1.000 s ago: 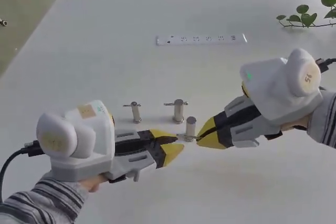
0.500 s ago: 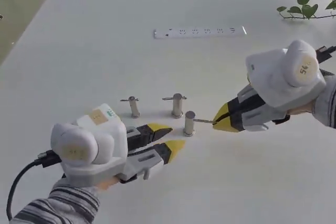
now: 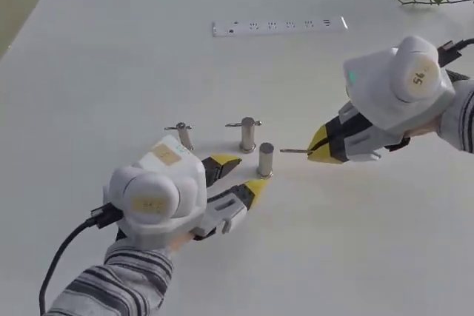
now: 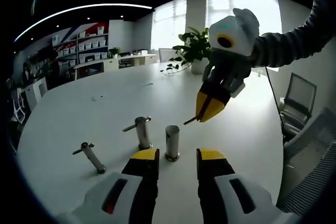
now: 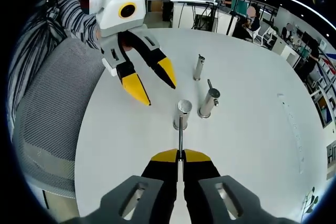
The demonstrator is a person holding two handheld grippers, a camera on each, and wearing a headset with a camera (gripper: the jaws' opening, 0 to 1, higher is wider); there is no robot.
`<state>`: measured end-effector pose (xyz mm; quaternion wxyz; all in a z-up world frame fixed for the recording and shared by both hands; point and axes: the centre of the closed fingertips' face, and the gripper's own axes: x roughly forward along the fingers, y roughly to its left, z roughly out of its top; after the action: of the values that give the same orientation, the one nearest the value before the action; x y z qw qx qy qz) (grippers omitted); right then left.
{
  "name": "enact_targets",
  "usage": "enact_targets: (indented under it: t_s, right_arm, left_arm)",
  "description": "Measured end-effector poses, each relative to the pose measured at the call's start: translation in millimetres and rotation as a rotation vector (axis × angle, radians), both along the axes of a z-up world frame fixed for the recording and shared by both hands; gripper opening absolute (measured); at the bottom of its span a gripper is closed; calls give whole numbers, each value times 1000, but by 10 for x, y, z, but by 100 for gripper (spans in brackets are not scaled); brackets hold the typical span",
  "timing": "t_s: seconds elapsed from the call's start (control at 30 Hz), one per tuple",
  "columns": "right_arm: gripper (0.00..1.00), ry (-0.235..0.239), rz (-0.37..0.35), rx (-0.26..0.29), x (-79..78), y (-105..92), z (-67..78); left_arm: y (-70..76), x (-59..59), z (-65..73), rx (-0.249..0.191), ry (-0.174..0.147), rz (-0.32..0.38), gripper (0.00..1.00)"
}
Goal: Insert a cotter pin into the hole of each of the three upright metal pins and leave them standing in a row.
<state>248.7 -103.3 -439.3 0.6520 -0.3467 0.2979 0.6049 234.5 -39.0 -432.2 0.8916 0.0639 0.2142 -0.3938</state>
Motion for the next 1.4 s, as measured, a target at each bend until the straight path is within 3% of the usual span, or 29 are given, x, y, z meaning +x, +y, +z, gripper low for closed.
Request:
enact_targets:
  t_s: [0.53, 0.7, 0.97, 1.2, 1.4]
  right_arm:
    - [0, 8, 15, -5, 56, 28, -67]
    - [0, 14, 16, 5, 63, 52, -64]
    - [0, 19, 34, 8, 62, 78, -80]
    - [0, 17, 43, 17, 89, 121, -103]
    - [0, 10, 54, 15, 79, 157, -104]
  left_arm:
    - [-179, 231, -170, 17, 25, 35, 23]
    - [-229, 278, -206, -6, 51, 42, 22]
    - [-253, 304, -299, 8, 70, 38, 19]
    - [-273, 343, -274, -22, 74, 51, 14]
    - [-257, 355, -272, -20, 74, 54, 12]
